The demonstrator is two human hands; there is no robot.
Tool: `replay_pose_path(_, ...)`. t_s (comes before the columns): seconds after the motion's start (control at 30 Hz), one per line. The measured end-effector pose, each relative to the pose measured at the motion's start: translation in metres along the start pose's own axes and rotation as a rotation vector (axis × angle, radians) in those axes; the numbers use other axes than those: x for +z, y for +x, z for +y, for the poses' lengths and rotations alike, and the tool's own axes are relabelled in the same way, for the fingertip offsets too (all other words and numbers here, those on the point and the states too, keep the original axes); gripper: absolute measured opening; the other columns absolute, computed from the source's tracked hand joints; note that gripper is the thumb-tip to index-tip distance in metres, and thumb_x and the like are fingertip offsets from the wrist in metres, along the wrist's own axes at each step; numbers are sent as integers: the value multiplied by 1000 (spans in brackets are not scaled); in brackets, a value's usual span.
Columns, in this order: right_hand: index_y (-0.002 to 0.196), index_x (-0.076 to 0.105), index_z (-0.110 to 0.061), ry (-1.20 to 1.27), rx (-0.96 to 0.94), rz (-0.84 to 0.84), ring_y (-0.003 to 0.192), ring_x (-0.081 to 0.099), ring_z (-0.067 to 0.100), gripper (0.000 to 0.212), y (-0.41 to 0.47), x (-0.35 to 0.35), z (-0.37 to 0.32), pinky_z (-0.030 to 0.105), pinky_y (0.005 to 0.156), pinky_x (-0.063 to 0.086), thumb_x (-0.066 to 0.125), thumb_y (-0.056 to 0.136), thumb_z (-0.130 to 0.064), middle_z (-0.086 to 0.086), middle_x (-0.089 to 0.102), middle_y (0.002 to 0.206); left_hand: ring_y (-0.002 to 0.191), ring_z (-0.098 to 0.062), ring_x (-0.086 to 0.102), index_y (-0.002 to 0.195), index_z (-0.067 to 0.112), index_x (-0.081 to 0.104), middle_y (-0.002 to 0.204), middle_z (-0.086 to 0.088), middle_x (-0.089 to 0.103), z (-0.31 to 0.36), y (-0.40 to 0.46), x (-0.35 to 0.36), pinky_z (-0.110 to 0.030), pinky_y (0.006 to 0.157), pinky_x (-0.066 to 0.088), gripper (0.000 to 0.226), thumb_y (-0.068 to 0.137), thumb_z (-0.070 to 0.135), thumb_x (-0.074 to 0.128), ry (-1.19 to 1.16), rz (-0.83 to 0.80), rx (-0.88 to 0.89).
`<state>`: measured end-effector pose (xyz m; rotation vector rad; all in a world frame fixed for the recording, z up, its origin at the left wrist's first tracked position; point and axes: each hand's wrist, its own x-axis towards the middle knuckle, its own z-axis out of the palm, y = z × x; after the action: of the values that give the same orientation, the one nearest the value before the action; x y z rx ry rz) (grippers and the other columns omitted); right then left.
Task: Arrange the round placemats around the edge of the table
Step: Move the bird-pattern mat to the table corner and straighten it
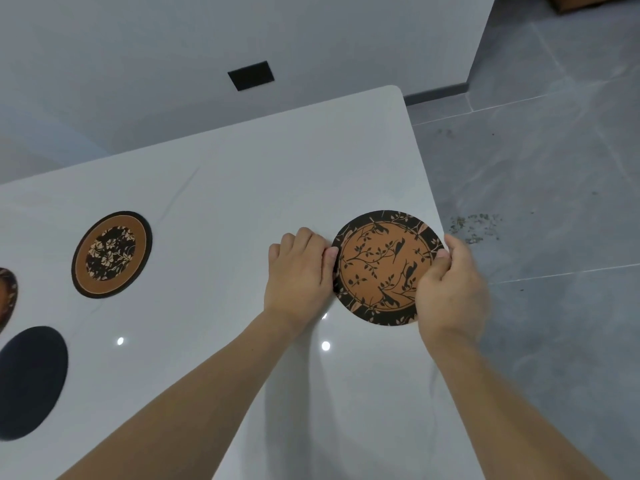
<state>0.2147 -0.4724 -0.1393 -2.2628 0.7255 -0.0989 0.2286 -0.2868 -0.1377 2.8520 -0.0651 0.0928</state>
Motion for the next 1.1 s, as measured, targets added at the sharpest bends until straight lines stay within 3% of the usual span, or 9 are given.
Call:
replay_pose_path(0.2, 135, 50, -26, 23, 30, 5, 107, 63, 28, 39, 3, 2, 1, 39, 84, 52, 34, 99, -27, 1, 67, 120, 84, -14, 38, 91, 20, 57, 91, 9, 45, -4, -1, 0, -30, 78, 26, 31, 97, 36, 31, -94, 0, 57)
replay_pose_path(0.47, 139, 46, -29, 53, 15, -22, 104, 64, 24, 45, 1, 0, 0, 44, 81, 58, 36, 95, -27, -2, 67, 118, 84, -11, 44, 84, 25, 62, 88, 12, 50, -7, 2, 1, -29, 79, 27, 28, 97, 38, 41, -183, 12, 14)
replay_pose_path(0.77, 138, 49, -28, 28, 10, 2, 102, 64, 22, 43, 5, 3, 4, 31, 77, 50, 39, 97, -22, -2, 68, 117, 86, -17, 43, 94, 22, 62, 93, 9, 48, -6, 2, 1, -30, 79, 25, 35, 100, 39, 32, -51, 3, 50)
replay_pose_path(1.0, 139, 47, -27, 34, -8, -14, 103, 64, 25, 43, 5, 1, 4, 29, 76, 49, 33, 98, -26, 2, 67, 120, 86, -17, 40, 95, 25, 61, 95, 8, 51, -8, 2, 2, -30, 79, 22, 31, 101, 41, 35, -51, -3, 85)
replay_pose_path(1.1, 138, 49, -27, 187, 49, -53, 103, 62, 17, 44, 7, -2, 3, 23, 72, 49, 34, 96, -24, -2, 65, 122, 86, -16, 39, 95, 26, 62, 94, 11, 49, -8, 1, 3, -30, 79, 22, 33, 100, 43, 34, -65, -12, 89)
